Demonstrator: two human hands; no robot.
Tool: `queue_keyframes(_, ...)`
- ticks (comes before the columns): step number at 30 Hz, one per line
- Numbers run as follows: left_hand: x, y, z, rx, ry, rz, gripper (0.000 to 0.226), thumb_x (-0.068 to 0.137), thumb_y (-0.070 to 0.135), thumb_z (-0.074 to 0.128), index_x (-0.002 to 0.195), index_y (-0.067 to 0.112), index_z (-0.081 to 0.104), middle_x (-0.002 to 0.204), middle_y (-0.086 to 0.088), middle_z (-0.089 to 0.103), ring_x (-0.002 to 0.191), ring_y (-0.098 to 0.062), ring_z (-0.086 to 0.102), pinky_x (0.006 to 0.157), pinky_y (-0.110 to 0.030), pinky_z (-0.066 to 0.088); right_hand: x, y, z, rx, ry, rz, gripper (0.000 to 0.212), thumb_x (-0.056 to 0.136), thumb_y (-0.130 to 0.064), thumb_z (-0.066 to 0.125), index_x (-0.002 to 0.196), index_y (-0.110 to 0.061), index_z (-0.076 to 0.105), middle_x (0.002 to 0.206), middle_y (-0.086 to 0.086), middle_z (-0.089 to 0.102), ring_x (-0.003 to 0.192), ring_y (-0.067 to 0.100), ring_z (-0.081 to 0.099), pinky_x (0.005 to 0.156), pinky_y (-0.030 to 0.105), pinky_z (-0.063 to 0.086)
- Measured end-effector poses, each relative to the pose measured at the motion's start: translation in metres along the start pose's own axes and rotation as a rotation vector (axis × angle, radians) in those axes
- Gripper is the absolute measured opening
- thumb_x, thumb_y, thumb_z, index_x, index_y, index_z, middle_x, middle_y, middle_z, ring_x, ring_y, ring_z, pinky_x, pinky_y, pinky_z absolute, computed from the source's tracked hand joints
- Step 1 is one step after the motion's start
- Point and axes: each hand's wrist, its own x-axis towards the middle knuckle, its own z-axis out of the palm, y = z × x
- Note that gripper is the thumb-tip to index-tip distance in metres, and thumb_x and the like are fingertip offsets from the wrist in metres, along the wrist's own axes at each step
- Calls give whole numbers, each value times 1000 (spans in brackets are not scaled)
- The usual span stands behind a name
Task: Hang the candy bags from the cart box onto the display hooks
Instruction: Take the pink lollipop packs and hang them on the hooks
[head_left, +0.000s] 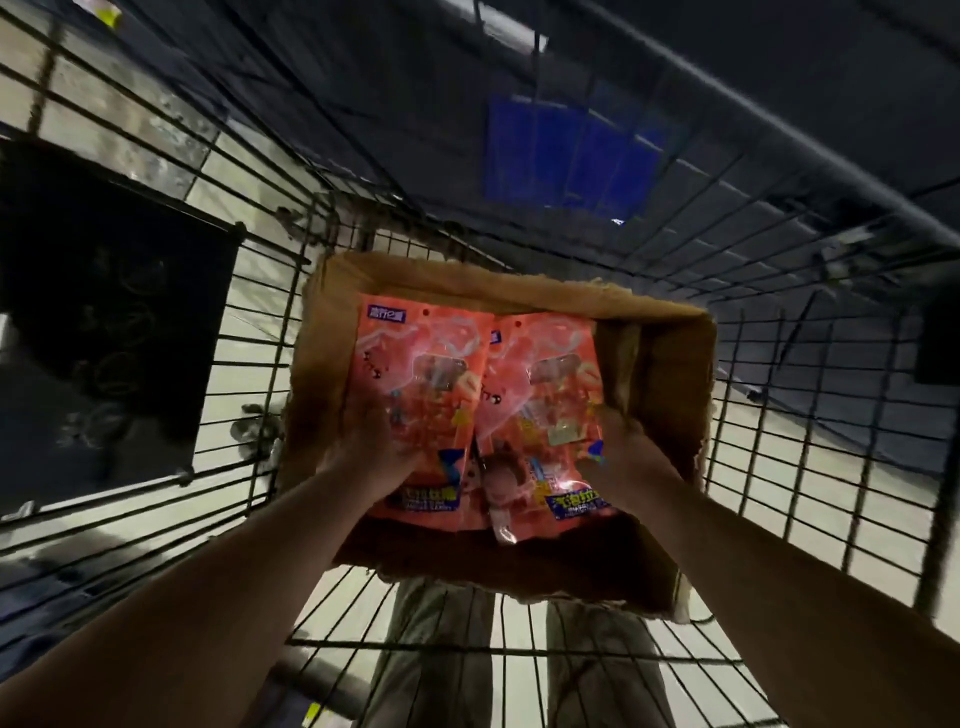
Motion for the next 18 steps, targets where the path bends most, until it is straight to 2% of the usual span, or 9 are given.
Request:
queue_keyframes(3,13,-1,8,-113,45,-124,102,83,39,71,154,16,1,157,-18,16,143,-37,23,113,-49,31,8,4,7,126,29,41,79,90,-26,58,151,-25,8,145,16,34,124,39,47,97,42,44)
queue_keyframes(6,24,-1,16,-279,66,-204,92,83,37,71,154,17,15,152,-19,26,139,-38,32,111,-49,35,14,9,13,281,33,76,78,88,-27,62,149,-24,13,135,13,48,117,35,52,91,38,45)
queue_keyframes(8,30,0,20,-301,79,-242,84,84,43,68,151,16,25,151,-17,31,137,-36,36,110,-48,37,17,12,17,366,24,97,77,88,-27,63,148,-24,16,132,11,52,113,31,54,83,32,41)
queue_keyframes(12,33,1,22,-332,105,-294,85,83,46,68,151,21,24,150,-17,29,134,-39,38,108,-48,39,17,14,21,445,116,125,77,86,-38,64,147,-22,21,122,5,53,107,30,57,76,28,38)
queue_keyframes(15,30,0,21,-419,138,-286,85,79,37,74,149,22,28,145,-16,42,130,-37,44,106,-48,42,11,18,23,482,172,99,64,83,-42,66,135,-21,36,102,-1,54,88,22,56,74,28,40)
queue_keyframes(18,24,3,22,-482,88,-310,83,77,29,76,147,20,32,139,-13,48,126,-35,48,100,-47,46,9,24,25,492,199,120,47,84,-37,68,119,-17,45,86,-7,55,72,13,53,65,26,42)
